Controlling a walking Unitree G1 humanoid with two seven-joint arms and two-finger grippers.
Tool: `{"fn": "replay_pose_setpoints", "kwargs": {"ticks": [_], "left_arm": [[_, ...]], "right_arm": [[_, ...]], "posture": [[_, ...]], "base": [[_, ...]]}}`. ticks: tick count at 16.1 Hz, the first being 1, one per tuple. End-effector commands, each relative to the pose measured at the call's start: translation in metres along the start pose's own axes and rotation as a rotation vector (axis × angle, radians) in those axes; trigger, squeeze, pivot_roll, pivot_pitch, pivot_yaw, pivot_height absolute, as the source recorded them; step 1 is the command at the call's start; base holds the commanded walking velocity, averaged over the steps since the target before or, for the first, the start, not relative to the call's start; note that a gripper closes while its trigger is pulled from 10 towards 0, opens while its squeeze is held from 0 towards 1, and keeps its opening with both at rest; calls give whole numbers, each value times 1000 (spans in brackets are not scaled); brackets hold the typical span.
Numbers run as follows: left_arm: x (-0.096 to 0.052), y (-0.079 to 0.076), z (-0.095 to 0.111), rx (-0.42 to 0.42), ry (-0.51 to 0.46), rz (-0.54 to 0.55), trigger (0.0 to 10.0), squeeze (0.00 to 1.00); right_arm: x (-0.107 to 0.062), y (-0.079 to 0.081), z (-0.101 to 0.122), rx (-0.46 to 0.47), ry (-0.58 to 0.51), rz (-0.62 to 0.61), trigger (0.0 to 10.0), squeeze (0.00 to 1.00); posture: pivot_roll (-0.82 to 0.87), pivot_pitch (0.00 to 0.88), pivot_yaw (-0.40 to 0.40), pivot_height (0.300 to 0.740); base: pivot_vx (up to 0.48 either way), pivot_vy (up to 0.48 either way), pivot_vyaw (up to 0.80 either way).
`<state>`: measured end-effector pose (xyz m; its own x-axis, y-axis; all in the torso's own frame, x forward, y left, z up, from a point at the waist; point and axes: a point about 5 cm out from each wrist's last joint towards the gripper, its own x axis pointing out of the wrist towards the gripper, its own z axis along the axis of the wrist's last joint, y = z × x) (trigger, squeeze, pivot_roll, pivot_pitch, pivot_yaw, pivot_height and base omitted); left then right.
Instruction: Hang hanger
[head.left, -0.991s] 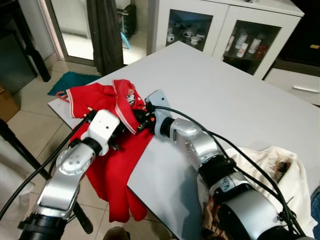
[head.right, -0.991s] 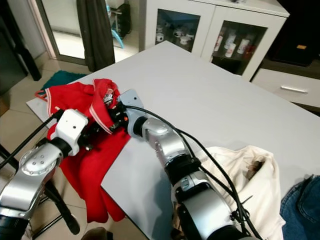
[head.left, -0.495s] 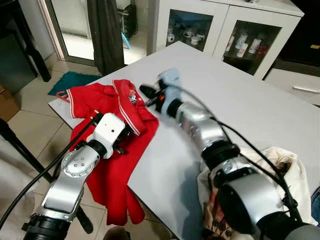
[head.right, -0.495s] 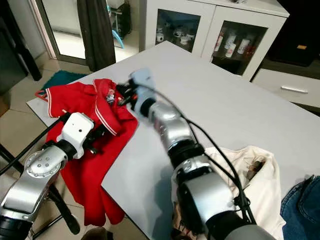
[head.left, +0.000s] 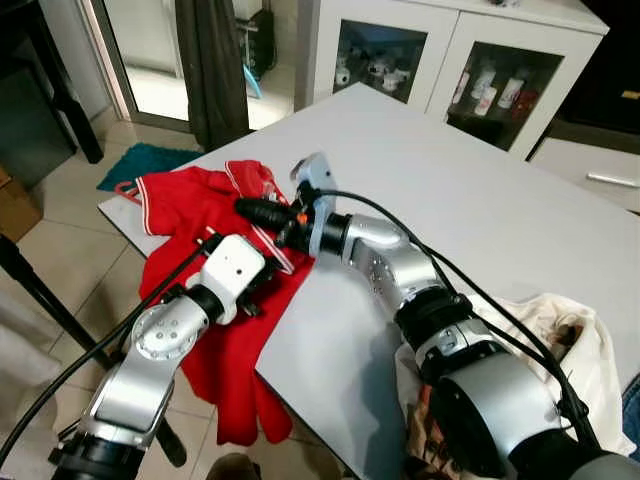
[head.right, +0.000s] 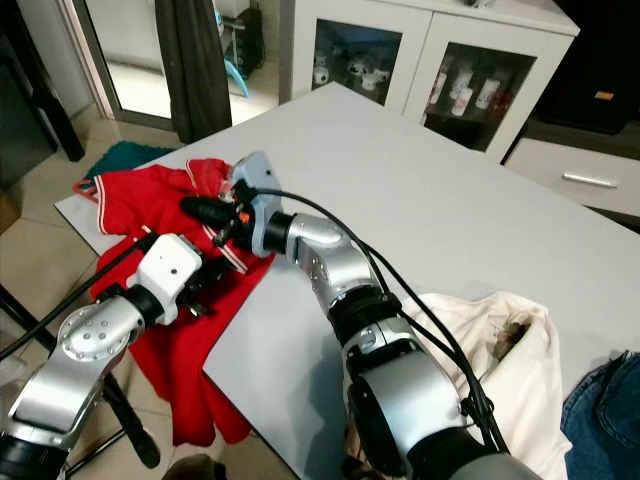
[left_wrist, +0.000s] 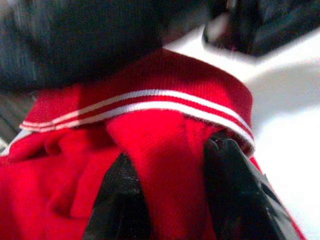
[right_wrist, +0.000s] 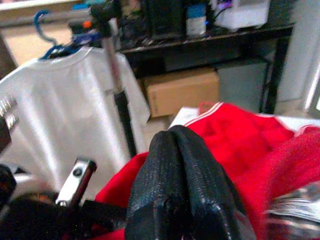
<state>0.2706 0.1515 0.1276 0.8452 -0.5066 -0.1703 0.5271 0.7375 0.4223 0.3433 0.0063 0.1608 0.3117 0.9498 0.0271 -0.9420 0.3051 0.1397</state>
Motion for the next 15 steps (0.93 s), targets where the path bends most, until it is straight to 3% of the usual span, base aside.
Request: {"fn": "replay_pose_setpoints", "kwargs": {"ticks": [1,5,10,15], "left_arm": [[0,-5,6,20,-32,-38,10000,0],[-2,-7,9,50,-51,-62,10000,0],[-5,-10,10,76,-63,-84,10000,0],[-5,3,9,52,-38,8,10000,0]], "right_arm": [[-1,-1,-5,2,36,5,10000,0],[-3,-5,-21,-22,149,-62,10000,0],[-16,-22,-41,-45,303,-319,10000,0],[-28,-28,-56,-117,434,-423,10000,0]], "posture": [[172,12,-54,740],[182,13,-54,740],[180,15,-51,740],[181,13,-51,740]], "base": [[0,0,0],[0,0,0],[0,0,0],[0,0,0]]}}
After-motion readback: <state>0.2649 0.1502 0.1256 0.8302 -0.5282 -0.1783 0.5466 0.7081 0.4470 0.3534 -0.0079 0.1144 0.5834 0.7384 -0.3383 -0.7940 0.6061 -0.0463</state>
